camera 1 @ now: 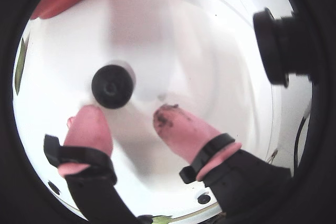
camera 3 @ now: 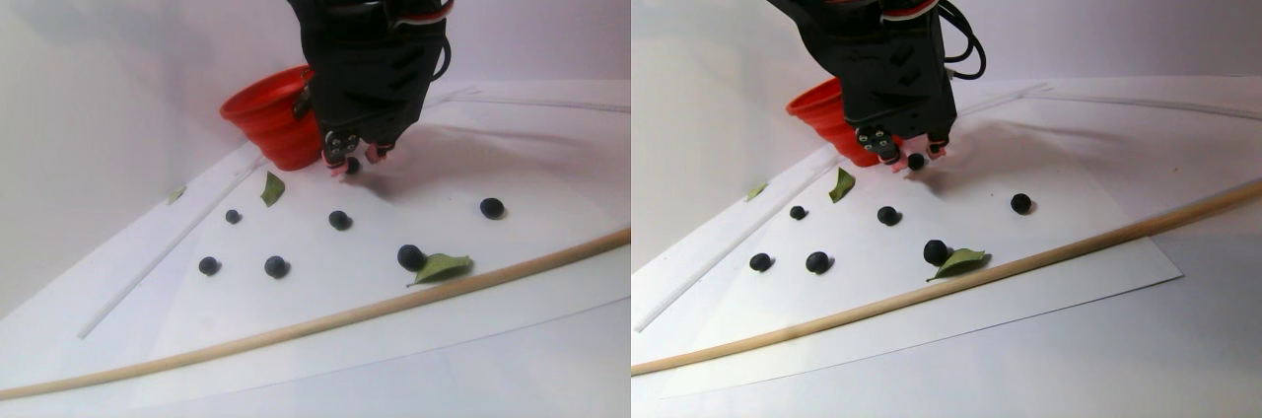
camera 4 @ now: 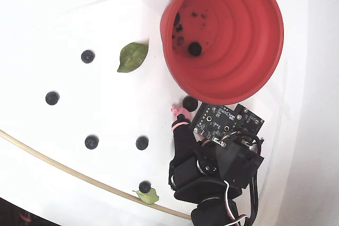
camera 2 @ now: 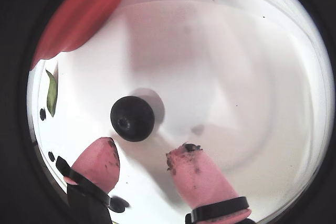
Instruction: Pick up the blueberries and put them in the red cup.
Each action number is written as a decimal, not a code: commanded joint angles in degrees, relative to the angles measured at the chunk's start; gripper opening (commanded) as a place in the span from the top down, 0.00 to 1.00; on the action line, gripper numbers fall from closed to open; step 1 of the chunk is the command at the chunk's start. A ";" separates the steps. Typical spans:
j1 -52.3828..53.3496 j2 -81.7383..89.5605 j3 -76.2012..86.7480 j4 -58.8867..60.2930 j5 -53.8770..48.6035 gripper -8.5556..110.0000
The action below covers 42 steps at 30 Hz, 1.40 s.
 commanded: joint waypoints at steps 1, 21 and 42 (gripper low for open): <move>-2.99 0.26 -0.53 -2.11 0.35 0.77; -3.43 -3.96 -4.66 -4.13 -0.09 0.77; -3.16 -7.38 -8.26 -5.62 -1.32 0.77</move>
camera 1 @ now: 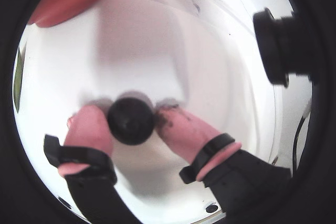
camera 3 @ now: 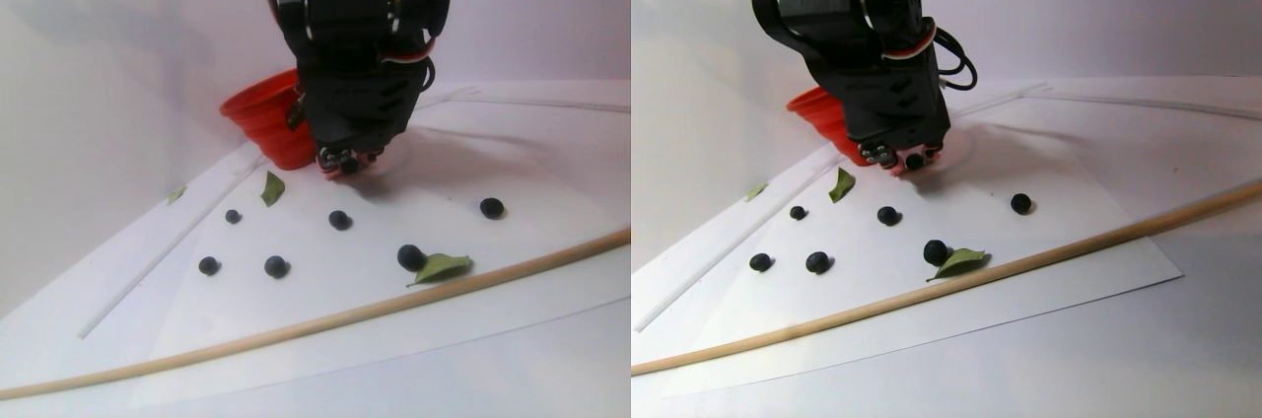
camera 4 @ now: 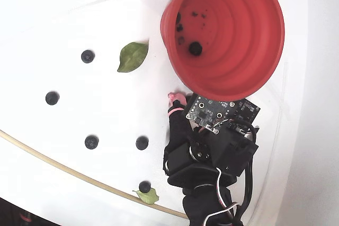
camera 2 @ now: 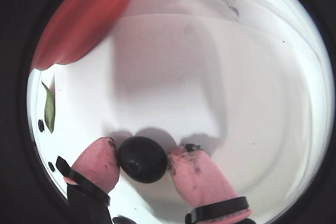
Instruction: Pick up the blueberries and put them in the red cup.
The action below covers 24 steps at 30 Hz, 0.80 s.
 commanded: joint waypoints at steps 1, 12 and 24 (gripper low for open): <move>-1.49 0.26 -0.70 -1.85 -0.09 0.77; -1.41 -0.79 -0.88 -2.29 -0.18 0.80; -1.49 2.02 0.62 -0.97 -0.26 0.80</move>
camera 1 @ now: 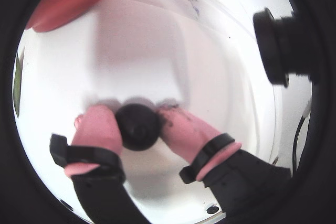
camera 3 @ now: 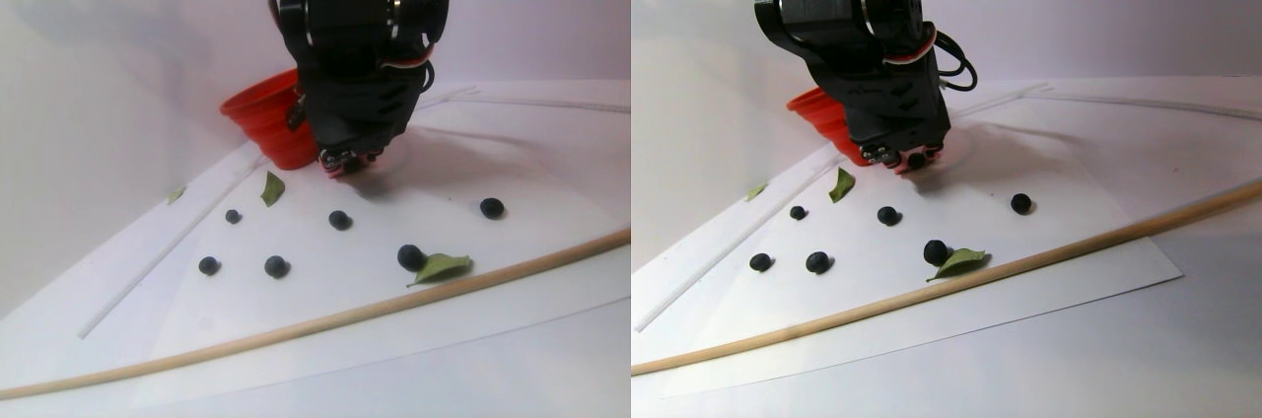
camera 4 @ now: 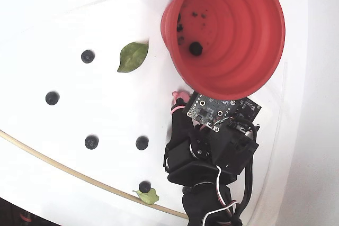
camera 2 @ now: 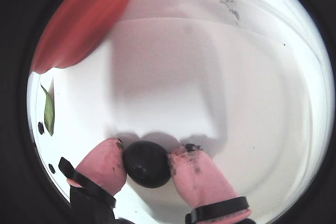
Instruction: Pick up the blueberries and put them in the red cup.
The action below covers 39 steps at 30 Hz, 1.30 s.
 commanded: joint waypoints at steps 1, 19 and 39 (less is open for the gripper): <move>-1.58 3.78 1.76 0.18 -0.35 0.80; -1.58 13.89 7.38 6.15 -0.88 0.81; -1.23 28.30 12.39 22.06 -3.34 0.81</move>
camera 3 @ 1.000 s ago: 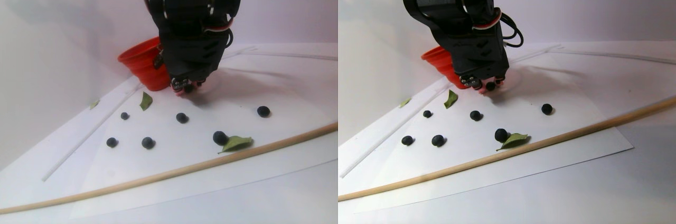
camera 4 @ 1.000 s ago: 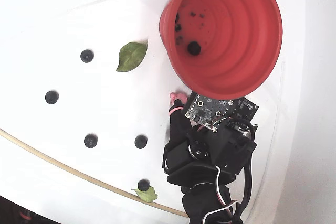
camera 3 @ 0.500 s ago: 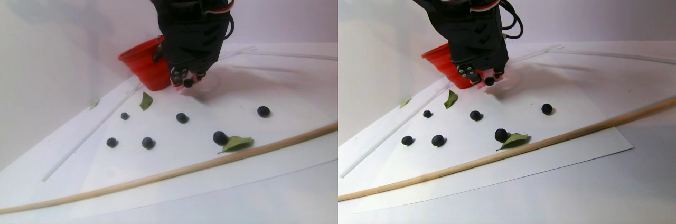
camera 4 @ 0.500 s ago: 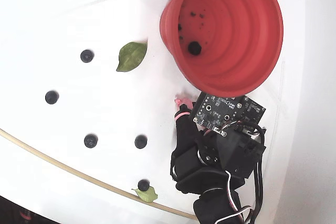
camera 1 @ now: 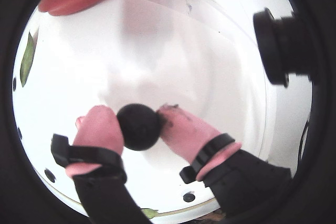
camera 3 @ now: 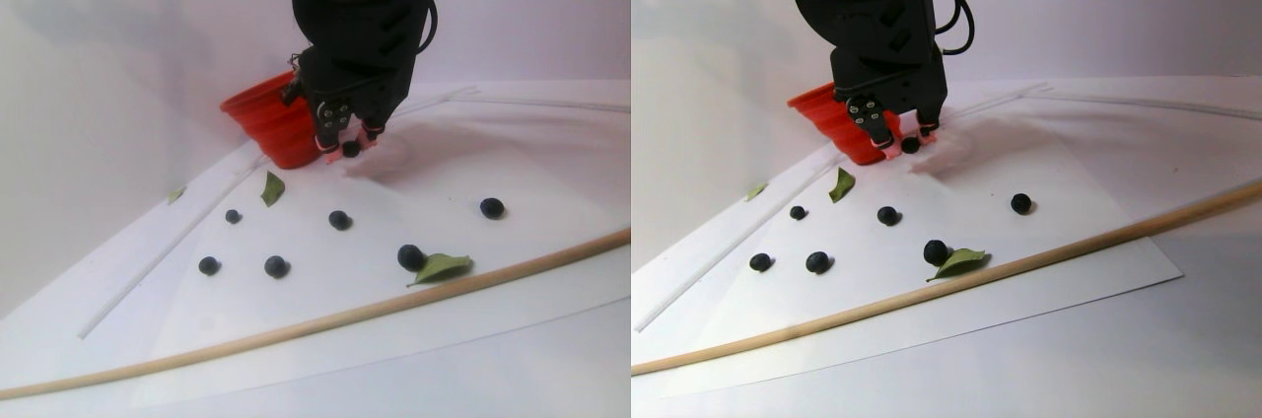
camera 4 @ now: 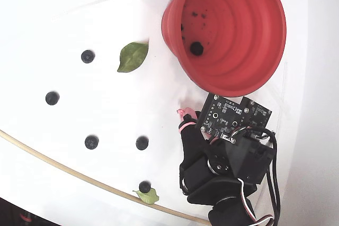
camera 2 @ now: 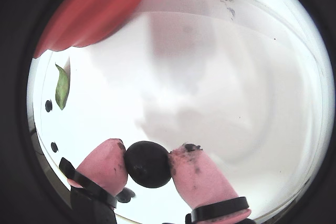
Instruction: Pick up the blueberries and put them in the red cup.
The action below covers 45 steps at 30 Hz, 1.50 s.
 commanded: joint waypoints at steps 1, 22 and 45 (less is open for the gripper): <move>-1.23 7.03 1.14 3.08 -0.70 0.81; -1.85 22.41 -0.09 25.14 -0.44 0.81; -2.46 37.27 -2.64 42.36 0.53 0.81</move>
